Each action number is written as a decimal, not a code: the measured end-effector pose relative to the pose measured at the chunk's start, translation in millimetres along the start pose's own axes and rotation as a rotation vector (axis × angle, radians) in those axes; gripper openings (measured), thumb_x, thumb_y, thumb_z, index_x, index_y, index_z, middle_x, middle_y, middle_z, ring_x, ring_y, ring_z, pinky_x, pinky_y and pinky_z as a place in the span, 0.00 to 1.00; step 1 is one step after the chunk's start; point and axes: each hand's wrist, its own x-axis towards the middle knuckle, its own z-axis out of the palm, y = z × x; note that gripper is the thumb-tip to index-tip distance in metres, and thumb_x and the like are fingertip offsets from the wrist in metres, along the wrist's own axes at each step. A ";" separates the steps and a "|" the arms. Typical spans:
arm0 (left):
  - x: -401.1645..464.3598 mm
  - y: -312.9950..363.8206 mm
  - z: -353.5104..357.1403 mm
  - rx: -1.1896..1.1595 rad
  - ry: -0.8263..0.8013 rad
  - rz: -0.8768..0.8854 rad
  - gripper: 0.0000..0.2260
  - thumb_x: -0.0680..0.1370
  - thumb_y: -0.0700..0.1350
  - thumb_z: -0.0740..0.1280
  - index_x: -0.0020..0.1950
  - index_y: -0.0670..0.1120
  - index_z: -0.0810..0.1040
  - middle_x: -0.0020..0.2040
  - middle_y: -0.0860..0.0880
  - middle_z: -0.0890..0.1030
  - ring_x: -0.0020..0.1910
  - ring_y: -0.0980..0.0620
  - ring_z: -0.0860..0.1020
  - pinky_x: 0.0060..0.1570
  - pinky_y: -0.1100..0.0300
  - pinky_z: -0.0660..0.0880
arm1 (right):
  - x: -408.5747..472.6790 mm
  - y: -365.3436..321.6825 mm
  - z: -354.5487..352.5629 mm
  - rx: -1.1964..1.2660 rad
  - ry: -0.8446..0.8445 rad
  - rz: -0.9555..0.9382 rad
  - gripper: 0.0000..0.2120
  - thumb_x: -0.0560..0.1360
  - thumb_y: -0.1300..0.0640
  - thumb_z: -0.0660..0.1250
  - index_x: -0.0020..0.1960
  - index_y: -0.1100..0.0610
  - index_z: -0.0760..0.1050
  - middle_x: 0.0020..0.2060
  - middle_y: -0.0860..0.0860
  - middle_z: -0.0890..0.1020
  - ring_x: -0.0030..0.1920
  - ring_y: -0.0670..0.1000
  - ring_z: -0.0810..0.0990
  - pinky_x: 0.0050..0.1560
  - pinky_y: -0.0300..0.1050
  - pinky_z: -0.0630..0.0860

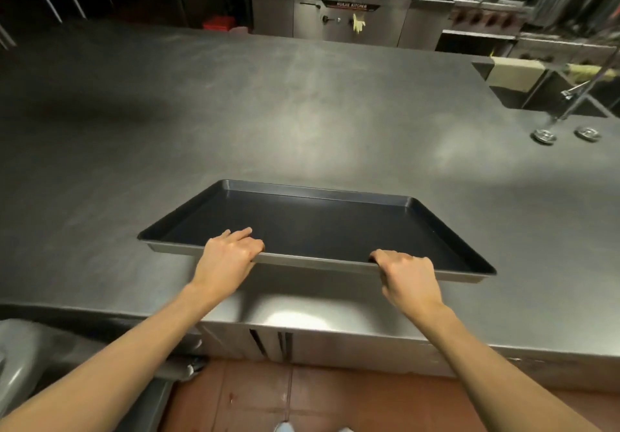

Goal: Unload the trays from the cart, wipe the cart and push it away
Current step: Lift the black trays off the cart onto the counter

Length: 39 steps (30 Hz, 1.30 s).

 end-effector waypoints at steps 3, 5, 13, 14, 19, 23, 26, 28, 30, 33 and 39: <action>15.9 2.4 13.6 0.001 0.003 -0.005 0.16 0.59 0.35 0.80 0.45 0.45 0.85 0.45 0.49 0.86 0.50 0.47 0.84 0.38 0.50 0.82 | 14.1 10.5 8.4 0.009 0.022 -0.019 0.18 0.55 0.70 0.76 0.39 0.53 0.79 0.27 0.47 0.78 0.27 0.51 0.79 0.23 0.39 0.64; 25.6 2.5 22.0 -0.010 -0.023 -0.019 0.18 0.62 0.37 0.79 0.50 0.46 0.84 0.55 0.50 0.85 0.51 0.48 0.84 0.33 0.53 0.81 | 22.3 17.5 16.0 0.013 0.005 -0.050 0.18 0.56 0.71 0.77 0.40 0.54 0.80 0.29 0.48 0.79 0.29 0.52 0.80 0.23 0.41 0.69; 29.1 10.1 69.5 0.145 -0.211 0.033 0.26 0.76 0.49 0.69 0.73 0.52 0.68 0.72 0.53 0.71 0.67 0.48 0.74 0.44 0.55 0.77 | 27.6 27.0 68.1 -0.154 -0.149 -0.142 0.31 0.51 0.65 0.83 0.54 0.60 0.82 0.48 0.55 0.85 0.42 0.58 0.83 0.26 0.42 0.69; 26.1 10.1 75.2 0.155 -0.248 0.048 0.27 0.73 0.48 0.73 0.71 0.50 0.71 0.70 0.51 0.74 0.65 0.47 0.76 0.41 0.55 0.78 | 24.3 25.1 80.0 -0.163 -0.183 -0.136 0.34 0.50 0.66 0.83 0.56 0.62 0.81 0.51 0.57 0.84 0.45 0.60 0.84 0.28 0.44 0.74; 4.5 8.8 122.0 0.242 -0.295 0.093 0.32 0.66 0.37 0.77 0.69 0.45 0.73 0.69 0.47 0.75 0.64 0.44 0.77 0.39 0.53 0.80 | 8.7 9.9 118.5 -0.132 -0.325 -0.133 0.37 0.69 0.64 0.73 0.75 0.63 0.63 0.74 0.63 0.66 0.72 0.66 0.66 0.65 0.55 0.72; -4.9 9.6 147.5 0.197 -0.251 0.093 0.32 0.59 0.41 0.83 0.62 0.44 0.80 0.63 0.46 0.80 0.58 0.43 0.81 0.30 0.54 0.79 | 2.4 7.7 135.8 -0.151 -0.388 -0.144 0.33 0.79 0.67 0.58 0.80 0.59 0.46 0.80 0.59 0.48 0.78 0.63 0.48 0.75 0.54 0.56; -6.7 10.0 155.8 0.095 -0.233 0.060 0.29 0.61 0.54 0.80 0.59 0.45 0.82 0.60 0.47 0.82 0.56 0.44 0.82 0.28 0.54 0.80 | 2.8 3.4 136.1 -0.097 -0.412 -0.109 0.32 0.80 0.63 0.60 0.80 0.57 0.49 0.80 0.58 0.50 0.79 0.61 0.49 0.75 0.53 0.58; -4.2 11.6 148.1 0.053 -0.252 0.040 0.29 0.64 0.62 0.75 0.59 0.46 0.82 0.60 0.48 0.82 0.58 0.45 0.81 0.29 0.54 0.80 | 5.0 -1.0 129.7 -0.078 -0.449 -0.091 0.28 0.82 0.54 0.59 0.79 0.57 0.53 0.79 0.57 0.55 0.78 0.59 0.53 0.74 0.53 0.58; 1.8 11.6 131.8 -0.018 -0.274 0.024 0.28 0.69 0.65 0.69 0.61 0.48 0.80 0.61 0.48 0.81 0.59 0.46 0.80 0.37 0.54 0.79 | 9.0 -7.3 115.1 -0.022 -0.456 -0.053 0.25 0.82 0.46 0.57 0.74 0.57 0.62 0.74 0.57 0.66 0.75 0.57 0.61 0.71 0.53 0.62; 12.8 9.2 102.0 -0.196 -0.181 -0.076 0.21 0.75 0.62 0.63 0.59 0.49 0.79 0.53 0.46 0.84 0.52 0.42 0.81 0.42 0.53 0.77 | 18.7 -22.8 75.8 0.139 -0.364 0.076 0.21 0.81 0.43 0.56 0.61 0.58 0.74 0.58 0.60 0.79 0.63 0.60 0.73 0.59 0.53 0.69; 20.0 10.5 1.2 -0.615 0.236 -0.388 0.12 0.77 0.51 0.64 0.54 0.51 0.84 0.50 0.50 0.85 0.49 0.49 0.82 0.50 0.56 0.75 | 30.2 -73.1 -38.4 0.796 -0.057 0.278 0.18 0.79 0.44 0.62 0.55 0.57 0.81 0.50 0.53 0.85 0.52 0.54 0.81 0.53 0.46 0.75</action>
